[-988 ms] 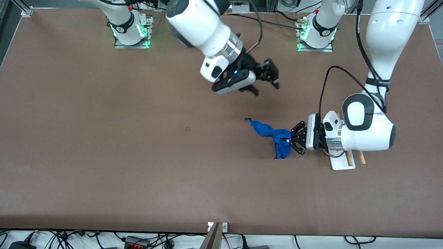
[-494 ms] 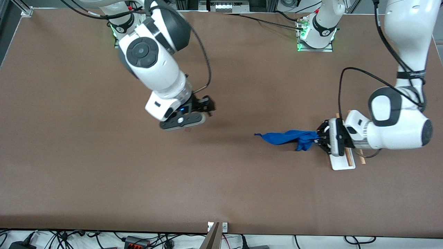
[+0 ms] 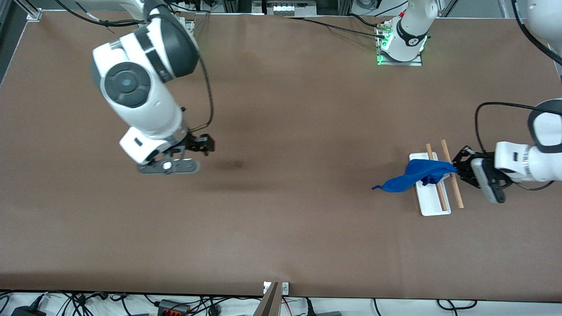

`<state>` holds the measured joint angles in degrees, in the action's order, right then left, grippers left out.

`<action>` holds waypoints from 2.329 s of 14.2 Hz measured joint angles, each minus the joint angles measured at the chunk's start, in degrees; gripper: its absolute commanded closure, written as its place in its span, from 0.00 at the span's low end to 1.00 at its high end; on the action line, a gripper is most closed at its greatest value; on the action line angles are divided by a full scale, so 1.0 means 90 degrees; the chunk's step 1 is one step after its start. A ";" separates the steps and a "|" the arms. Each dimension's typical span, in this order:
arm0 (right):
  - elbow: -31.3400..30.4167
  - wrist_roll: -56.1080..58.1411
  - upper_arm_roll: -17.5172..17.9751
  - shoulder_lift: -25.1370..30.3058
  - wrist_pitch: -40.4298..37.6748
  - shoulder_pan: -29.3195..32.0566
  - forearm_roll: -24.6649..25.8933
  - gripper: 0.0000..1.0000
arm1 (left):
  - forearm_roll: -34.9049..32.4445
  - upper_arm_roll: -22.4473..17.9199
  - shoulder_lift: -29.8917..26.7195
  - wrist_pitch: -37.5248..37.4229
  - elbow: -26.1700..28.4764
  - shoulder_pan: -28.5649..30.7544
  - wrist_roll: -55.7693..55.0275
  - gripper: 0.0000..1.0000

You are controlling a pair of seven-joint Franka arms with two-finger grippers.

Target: Pass towel and hang on rack

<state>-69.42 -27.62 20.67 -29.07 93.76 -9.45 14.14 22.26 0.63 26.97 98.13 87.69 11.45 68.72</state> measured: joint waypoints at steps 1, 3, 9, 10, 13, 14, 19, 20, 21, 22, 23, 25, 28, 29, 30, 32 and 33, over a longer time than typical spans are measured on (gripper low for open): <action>0.0000 0.0021 0.0001 0.0020 -0.0075 0.0143 0.0104 0.00 | -0.0004 -0.0019 0.0000 -0.0046 0.0001 0.0224 -0.0003 0.99; 0.0005 0.0032 0.0001 0.0070 -0.0346 0.0360 0.0170 0.00 | -0.0015 -0.0056 0.0001 -0.0161 0.0001 0.0625 -0.0003 0.99; -0.0121 0.1199 -0.1112 0.0606 -0.0524 0.0679 -0.0238 0.00 | -0.0156 -0.0047 0.0374 -0.0180 0.0000 0.1019 0.0054 0.99; -0.0166 0.1594 -0.1313 0.0713 -0.0522 0.0760 -0.0289 0.00 | -0.0156 -0.0045 0.0479 -0.0124 0.0000 0.1023 0.0054 0.99; -0.0272 0.2253 -0.1594 0.1032 -0.0569 0.1215 -0.0531 0.00 | -0.0151 -0.0047 0.0728 0.0280 -0.0009 0.1102 0.0315 0.99; -0.0298 0.2421 -0.1832 0.1119 -0.0642 0.1268 -0.0797 0.00 | -0.0142 -0.0046 0.0785 0.0320 -0.0011 0.1135 0.0444 0.99; -0.0350 0.3146 -0.2774 0.1394 -0.0835 0.1267 -0.1588 0.00 | -0.0119 -0.0046 0.1042 0.0482 -0.0019 0.1275 0.0709 0.99; -0.0410 0.3147 -0.2767 0.1454 -0.0829 0.1240 -0.1575 0.00 | -0.0108 -0.0045 0.1080 0.0550 -0.0020 0.1276 0.0721 0.96; -0.0522 0.3147 -0.2760 0.1534 -0.0789 0.1205 -0.1548 0.00 | -0.0102 -0.0039 0.1107 0.0605 -0.0021 0.1276 0.0730 0.90; -0.0692 0.3146 -0.2752 0.1637 -0.0683 0.1172 -0.1506 0.00 | -0.0100 -0.0034 0.1129 0.0623 -0.0027 0.1276 0.0733 0.85; -0.0886 0.3147 -0.2744 0.1753 -0.0553 0.1138 -0.1447 0.00 | -0.0100 -0.0030 0.1148 0.0628 -0.0029 0.1276 0.0734 0.82; -0.1271 0.3146 -0.2743 0.1995 -0.0396 0.1073 -0.1378 0.00 | -0.0100 -0.0028 0.1189 0.0630 -0.0030 0.1277 0.0736 0.82; -0.1805 0.3146 -0.2743 0.2312 -0.0155 0.1044 -0.1332 0.00 | -0.0100 -0.0028 0.1238 0.0640 -0.0031 0.1278 0.0743 0.44; -0.2060 0.3146 -0.2744 0.2436 0.0041 0.1043 -0.1287 0.00 | -0.0100 -0.0029 0.1241 0.0641 -0.0032 0.1282 0.0750 0.00; -0.2341 0.3146 -0.2745 0.2572 0.0235 0.1043 -0.1258 0.00 | -0.0100 -0.0029 0.1242 0.0641 -0.0034 0.1296 0.0773 0.00; -0.2855 0.3146 -0.2745 0.2889 0.0426 0.1043 -0.1238 0.00 | -0.0100 -0.0028 0.1242 0.0641 -0.0064 0.1377 0.0967 0.00; -0.3015 0.3146 -0.2745 0.3028 0.0450 0.1043 -0.1236 0.00 | -0.0100 -0.0029 0.1241 0.0629 -0.0092 0.1445 0.1079 0.00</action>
<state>-96.56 0.69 -4.03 -1.82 97.81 -0.06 3.01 21.36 0.37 38.13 103.78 86.87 24.46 78.43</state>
